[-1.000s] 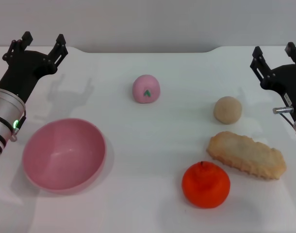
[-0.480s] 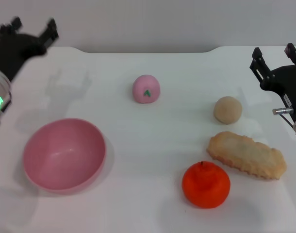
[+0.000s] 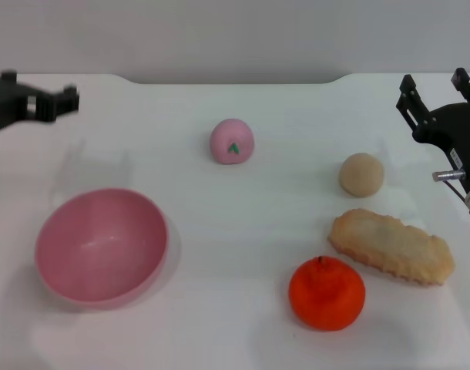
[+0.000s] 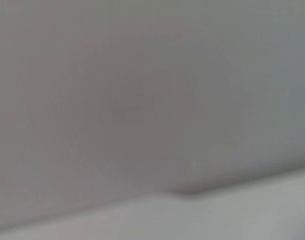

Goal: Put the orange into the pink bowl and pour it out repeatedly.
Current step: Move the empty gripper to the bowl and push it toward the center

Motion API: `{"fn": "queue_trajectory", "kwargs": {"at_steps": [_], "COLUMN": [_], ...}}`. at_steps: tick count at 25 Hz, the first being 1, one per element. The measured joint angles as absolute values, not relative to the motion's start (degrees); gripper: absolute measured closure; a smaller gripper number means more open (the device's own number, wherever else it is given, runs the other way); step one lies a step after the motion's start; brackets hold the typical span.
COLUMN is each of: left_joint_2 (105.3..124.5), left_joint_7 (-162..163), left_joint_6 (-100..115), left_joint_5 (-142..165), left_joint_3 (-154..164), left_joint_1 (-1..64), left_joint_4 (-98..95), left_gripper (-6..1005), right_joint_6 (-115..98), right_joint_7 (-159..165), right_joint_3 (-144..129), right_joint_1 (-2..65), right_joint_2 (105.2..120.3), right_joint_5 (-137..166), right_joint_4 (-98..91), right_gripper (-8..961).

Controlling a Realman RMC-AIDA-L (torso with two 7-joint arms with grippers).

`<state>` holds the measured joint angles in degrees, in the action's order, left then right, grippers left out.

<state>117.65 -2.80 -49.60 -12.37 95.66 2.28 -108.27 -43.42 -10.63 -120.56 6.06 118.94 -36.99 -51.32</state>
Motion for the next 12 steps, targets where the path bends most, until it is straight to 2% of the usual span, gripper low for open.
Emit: {"fn": "queue_trajectory", "kwargs": {"at_steps": [8,12], "left_joint_2": [117.94,118.01], "left_joint_7": [-3.7,-2.9], "left_joint_6": [-75.8,-77.9], "left_joint_5": [-12.6,-12.5], "left_joint_3": [93.6,95.3], "left_joint_1": [6.8,8.1], "left_joint_4": [-114.3,-114.2], "left_gripper": [165,165], "right_joint_6": [-43.4,-43.4], "right_joint_7": [-10.6,-10.6], "right_joint_3": [-120.6,-120.6], "right_joint_1": [6.4,6.4], "right_joint_2": [118.83,118.83], "right_joint_5": [-37.0,-37.0], "right_joint_4": [-51.2,-51.1], "right_gripper": [194,193]}}
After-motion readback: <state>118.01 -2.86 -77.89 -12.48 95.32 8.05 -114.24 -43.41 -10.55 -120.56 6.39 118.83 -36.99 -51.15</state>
